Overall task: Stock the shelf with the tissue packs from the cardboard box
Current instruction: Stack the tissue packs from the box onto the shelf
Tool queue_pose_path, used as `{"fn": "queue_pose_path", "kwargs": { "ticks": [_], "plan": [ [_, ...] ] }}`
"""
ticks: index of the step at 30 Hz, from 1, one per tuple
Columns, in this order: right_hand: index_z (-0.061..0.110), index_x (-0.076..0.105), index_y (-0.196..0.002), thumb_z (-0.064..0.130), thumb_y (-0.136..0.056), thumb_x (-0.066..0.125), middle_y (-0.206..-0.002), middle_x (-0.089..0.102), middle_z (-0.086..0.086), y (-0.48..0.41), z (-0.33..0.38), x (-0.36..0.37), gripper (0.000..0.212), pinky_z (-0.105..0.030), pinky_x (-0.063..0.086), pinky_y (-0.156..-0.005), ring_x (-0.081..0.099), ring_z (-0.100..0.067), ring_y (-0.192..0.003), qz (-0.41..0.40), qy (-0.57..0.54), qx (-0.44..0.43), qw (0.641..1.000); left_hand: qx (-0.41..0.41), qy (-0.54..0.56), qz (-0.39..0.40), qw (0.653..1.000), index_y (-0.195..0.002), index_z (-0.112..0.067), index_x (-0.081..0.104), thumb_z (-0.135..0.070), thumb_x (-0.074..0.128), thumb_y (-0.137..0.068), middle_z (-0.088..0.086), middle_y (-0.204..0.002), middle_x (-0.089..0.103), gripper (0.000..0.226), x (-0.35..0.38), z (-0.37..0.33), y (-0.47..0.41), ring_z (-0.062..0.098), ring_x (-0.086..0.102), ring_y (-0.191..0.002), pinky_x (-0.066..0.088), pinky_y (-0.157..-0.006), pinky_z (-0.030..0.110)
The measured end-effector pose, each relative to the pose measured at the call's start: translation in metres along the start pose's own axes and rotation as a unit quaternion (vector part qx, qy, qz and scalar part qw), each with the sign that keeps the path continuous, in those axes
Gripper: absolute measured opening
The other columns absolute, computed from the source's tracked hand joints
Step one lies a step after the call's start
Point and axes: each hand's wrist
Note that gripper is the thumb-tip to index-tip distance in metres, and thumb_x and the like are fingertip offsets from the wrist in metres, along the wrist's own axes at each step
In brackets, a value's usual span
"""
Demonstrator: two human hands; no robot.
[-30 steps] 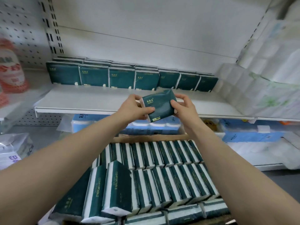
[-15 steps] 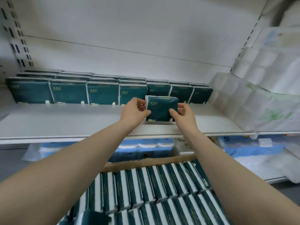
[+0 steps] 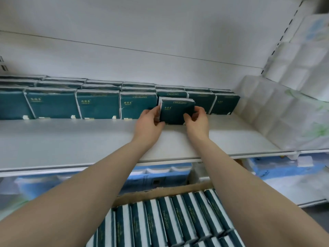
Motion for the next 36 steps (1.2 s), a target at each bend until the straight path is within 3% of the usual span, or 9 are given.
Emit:
{"fn": "queue_pose_path", "kwargs": {
  "ticks": [6, 11, 13, 19, 24, 28, 36],
  "plan": [
    [0.016, 0.048, -0.133, 0.018, -0.098, 0.058, -0.111, 0.058, -0.001, 0.003, -0.004, -0.002, 0.037, -0.024, 0.041, -0.08, 0.056, -0.011, -0.089, 0.006, -0.002, -0.014, 1.0, 0.013, 0.0, 0.001, 1.0, -0.122, -0.016, 0.06, -0.013, 0.061, -0.085, 0.004, -0.105, 0.056, 0.037, 0.001, 0.003, -0.003, 0.017, 0.066, -0.092, 0.045, -0.085, 0.023],
    [0.014, 0.05, -0.132, 0.011, -0.098, 0.054, -0.113, 0.061, 0.002, 0.004, -0.004, -0.002, 0.033, -0.024, 0.043, -0.088, 0.058, -0.014, -0.1, 0.016, -0.014, -0.014, 1.0, -0.006, 0.019, 0.017, 1.0, -0.14, -0.013, 0.049, -0.011, 0.059, -0.088, 0.007, -0.129, 0.06, 0.053, 0.001, 0.003, -0.002, 0.015, 0.061, -0.113, 0.045, -0.101, 0.028],
    [0.013, 0.052, -0.133, 0.01, -0.098, 0.052, -0.118, 0.062, 0.002, 0.003, -0.005, -0.001, 0.034, -0.024, 0.043, -0.091, 0.058, -0.014, -0.104, 0.024, -0.011, -0.02, 0.999, -0.014, 0.027, 0.019, 0.999, -0.143, -0.011, 0.044, -0.009, 0.059, -0.089, 0.007, -0.133, 0.059, 0.056, 0.001, 0.002, -0.001, 0.017, 0.059, -0.119, 0.043, -0.101, 0.025],
    [0.014, 0.055, -0.136, 0.01, -0.099, 0.052, -0.131, 0.063, -0.001, 0.0, -0.009, 0.0, 0.038, -0.028, 0.045, -0.102, 0.058, -0.018, -0.12, 0.039, 0.007, -0.028, 0.999, -0.018, 0.009, 0.024, 1.0, -0.144, -0.01, 0.043, -0.01, 0.059, -0.09, 0.008, -0.136, 0.058, 0.057, 0.0, 0.004, -0.003, 0.017, 0.058, -0.12, 0.039, -0.099, 0.021],
    [0.016, 0.046, -0.146, 0.009, -0.1, 0.047, -0.142, 0.056, -0.003, 0.005, -0.002, -0.007, 0.047, -0.028, 0.04, -0.106, 0.052, -0.022, -0.129, 0.059, 0.037, -0.014, 0.997, -0.017, -0.015, 0.033, 0.999, -0.143, -0.009, 0.045, -0.011, 0.057, -0.09, 0.01, -0.138, 0.055, 0.054, -0.005, -0.003, 0.0, 0.02, 0.057, -0.121, 0.04, -0.101, 0.025],
    [0.018, 0.039, -0.15, 0.009, -0.101, 0.05, -0.143, 0.052, -0.004, 0.029, 0.007, -0.02, 0.051, -0.025, 0.04, -0.101, 0.052, -0.019, -0.128, 0.06, 0.016, -0.008, 0.998, -0.01, -0.002, 0.024, 1.0, -0.14, -0.01, 0.049, -0.01, 0.058, -0.091, 0.01, -0.135, 0.057, 0.05, -0.016, -0.012, 0.013, 0.021, 0.058, -0.118, 0.04, -0.099, 0.023],
    [0.024, 0.051, -0.138, 0.008, -0.099, 0.054, -0.134, 0.057, 0.006, 0.119, 0.026, -0.043, 0.042, -0.021, 0.044, -0.097, 0.053, -0.007, -0.119, 0.078, -0.002, -0.053, 0.996, 0.026, 0.032, 0.032, 0.999, -0.131, -0.015, 0.058, -0.009, 0.06, -0.092, 0.001, -0.129, 0.06, 0.039, -0.073, -0.037, 0.084, 0.011, 0.056, -0.117, 0.042, -0.1, 0.019]
  ]
}}
Point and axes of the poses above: each hand's wrist, its own y-axis away from the middle knuckle, its own x-axis out of the palm, z = x × y
